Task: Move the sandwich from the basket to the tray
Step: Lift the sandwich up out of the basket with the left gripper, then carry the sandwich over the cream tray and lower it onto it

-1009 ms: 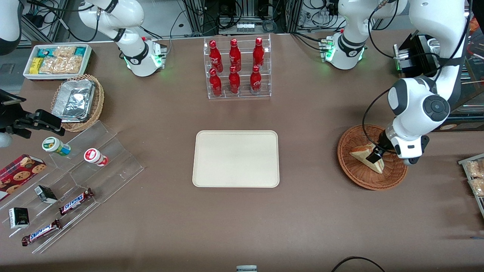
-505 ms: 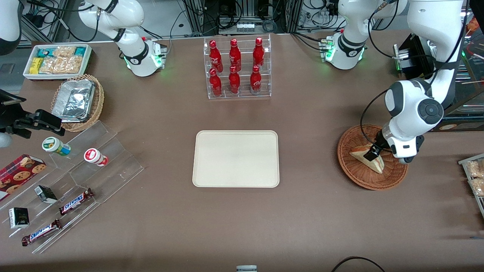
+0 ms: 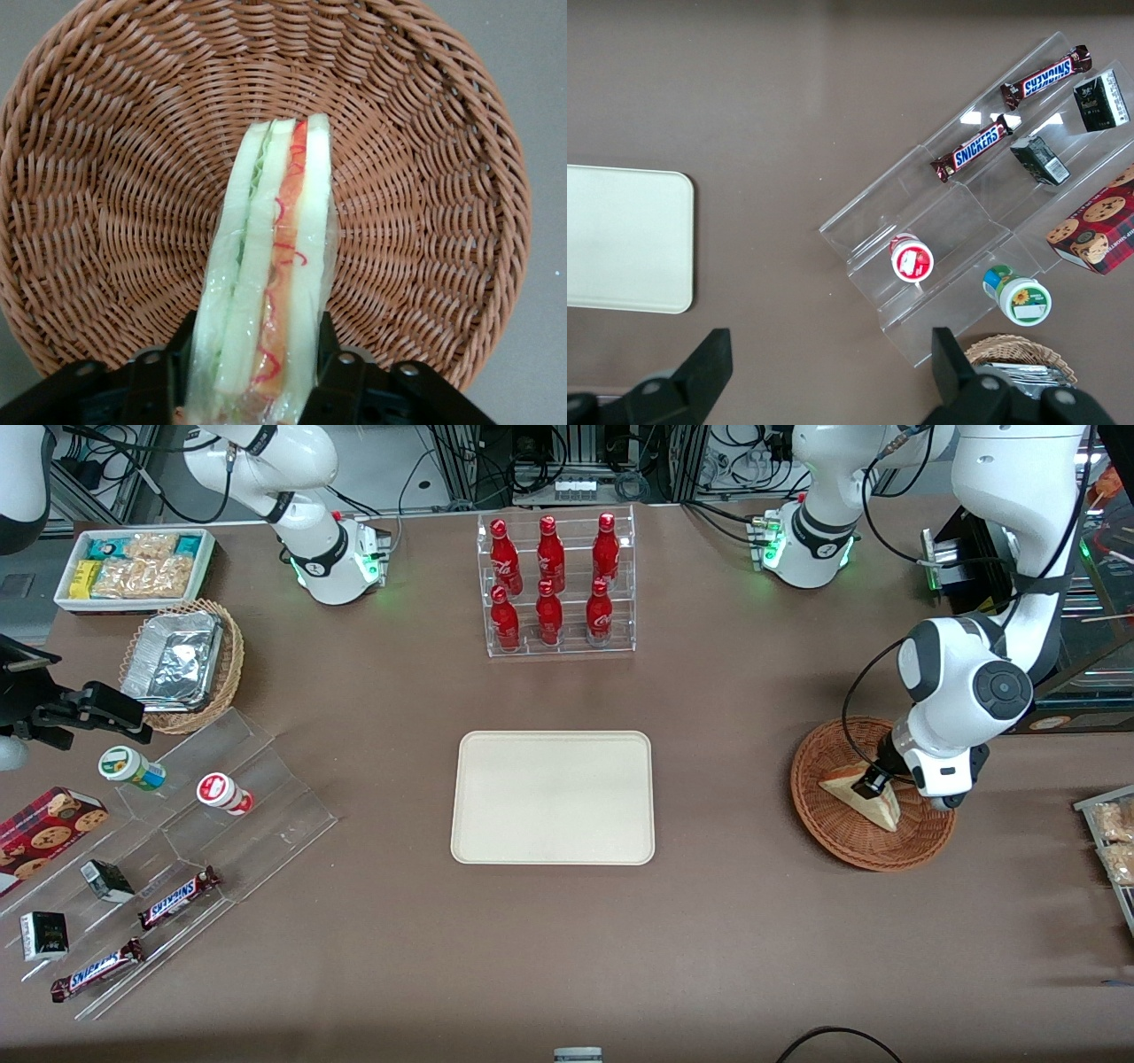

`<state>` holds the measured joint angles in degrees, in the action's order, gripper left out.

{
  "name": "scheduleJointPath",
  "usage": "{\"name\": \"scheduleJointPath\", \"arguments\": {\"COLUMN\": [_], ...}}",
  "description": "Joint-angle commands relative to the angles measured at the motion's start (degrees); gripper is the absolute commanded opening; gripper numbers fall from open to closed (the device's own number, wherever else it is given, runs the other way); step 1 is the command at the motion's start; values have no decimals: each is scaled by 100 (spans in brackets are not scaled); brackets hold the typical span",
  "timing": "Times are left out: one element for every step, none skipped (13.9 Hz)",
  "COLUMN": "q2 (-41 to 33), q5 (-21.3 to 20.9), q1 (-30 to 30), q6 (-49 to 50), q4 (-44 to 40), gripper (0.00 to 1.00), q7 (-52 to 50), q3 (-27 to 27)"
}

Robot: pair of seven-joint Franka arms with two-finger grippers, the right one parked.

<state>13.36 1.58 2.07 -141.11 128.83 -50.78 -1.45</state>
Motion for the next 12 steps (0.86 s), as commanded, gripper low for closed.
{"name": "scheduleJointPath", "arguments": {"q2": [-183, -341, -499, -640, -737, -807, -843, -869, -861, -844, -809, -756], "q5": [-79, -79, -122, -340, -534, -649, -659, -659, -633, -615, -598, -597], "q1": [-22, 4, 13, 30, 65, 187, 354, 556, 740, 969, 1206, 1469], "q6": [39, 301, 774, 1431, 2107, 2645, 3007, 3307, 3536, 3738, 3897, 3925], "q4": [-60, -138, -305, -611, -927, -1243, -1534, -1806, -2079, -2343, -2554, -2695], "gripper": [9, 8, 8, 6, 6, 6, 6, 6, 7, 7, 9, 10], "q7": [-134, -99, -64, -63, -46, -37, -11, 16, 7, 7, 16, 25], "q3": [5, 5, 5, 13, 40, 49, 49, 49, 57, 57, 57, 49]}}
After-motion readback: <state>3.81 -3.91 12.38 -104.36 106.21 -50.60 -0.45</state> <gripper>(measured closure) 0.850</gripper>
